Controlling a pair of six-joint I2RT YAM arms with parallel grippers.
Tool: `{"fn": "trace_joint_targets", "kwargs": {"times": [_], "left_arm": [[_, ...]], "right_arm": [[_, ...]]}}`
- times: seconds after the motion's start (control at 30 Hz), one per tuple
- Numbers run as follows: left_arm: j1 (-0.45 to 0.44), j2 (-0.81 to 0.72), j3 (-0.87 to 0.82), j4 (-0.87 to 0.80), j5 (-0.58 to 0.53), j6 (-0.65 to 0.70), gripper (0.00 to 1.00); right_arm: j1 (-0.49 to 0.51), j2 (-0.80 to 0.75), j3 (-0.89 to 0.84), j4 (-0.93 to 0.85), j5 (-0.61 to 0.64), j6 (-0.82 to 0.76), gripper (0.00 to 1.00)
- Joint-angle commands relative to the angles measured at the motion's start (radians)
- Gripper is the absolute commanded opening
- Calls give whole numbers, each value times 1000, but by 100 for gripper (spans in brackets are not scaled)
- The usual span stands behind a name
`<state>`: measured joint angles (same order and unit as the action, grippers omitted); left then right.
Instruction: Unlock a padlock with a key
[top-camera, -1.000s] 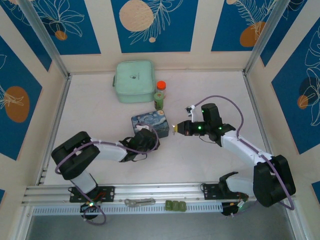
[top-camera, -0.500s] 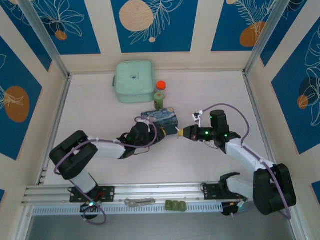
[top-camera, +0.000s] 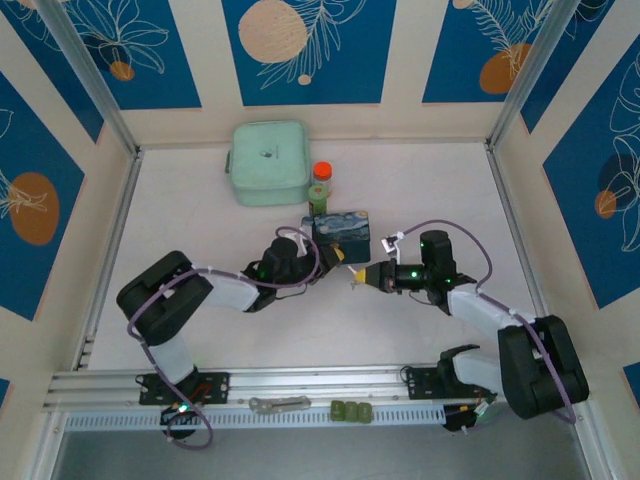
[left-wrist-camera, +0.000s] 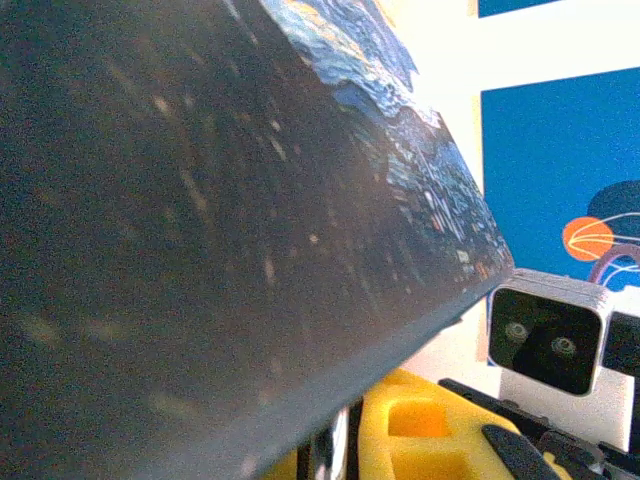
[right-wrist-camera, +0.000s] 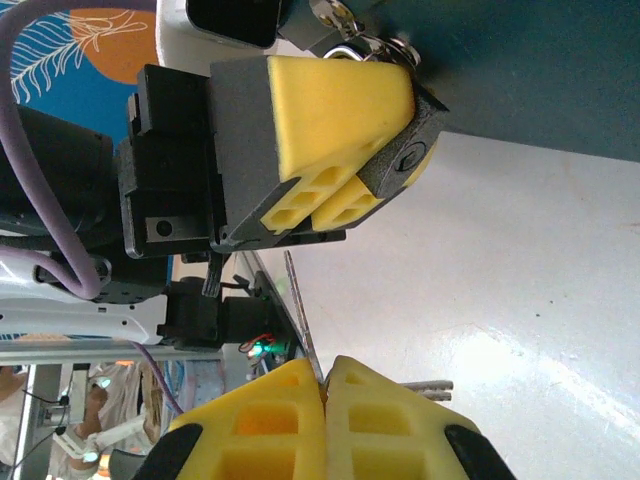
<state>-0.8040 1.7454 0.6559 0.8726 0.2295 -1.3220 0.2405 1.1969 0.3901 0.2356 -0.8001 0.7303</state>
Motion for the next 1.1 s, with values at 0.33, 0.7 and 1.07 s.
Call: {"fn": "trace_joint_targets", "kwargs": {"times": [0.33, 0.7, 1.07], "left_arm": [[9, 29, 13, 245, 61, -67, 0], [11, 104, 14, 394, 112, -121, 0], [11, 109, 12, 417, 128, -119, 0]], "right_arm": [[-44, 139, 14, 78, -90, -24, 0], [-73, 139, 37, 86, -131, -30, 0], [-100, 174, 67, 57, -158, -65, 0]]}}
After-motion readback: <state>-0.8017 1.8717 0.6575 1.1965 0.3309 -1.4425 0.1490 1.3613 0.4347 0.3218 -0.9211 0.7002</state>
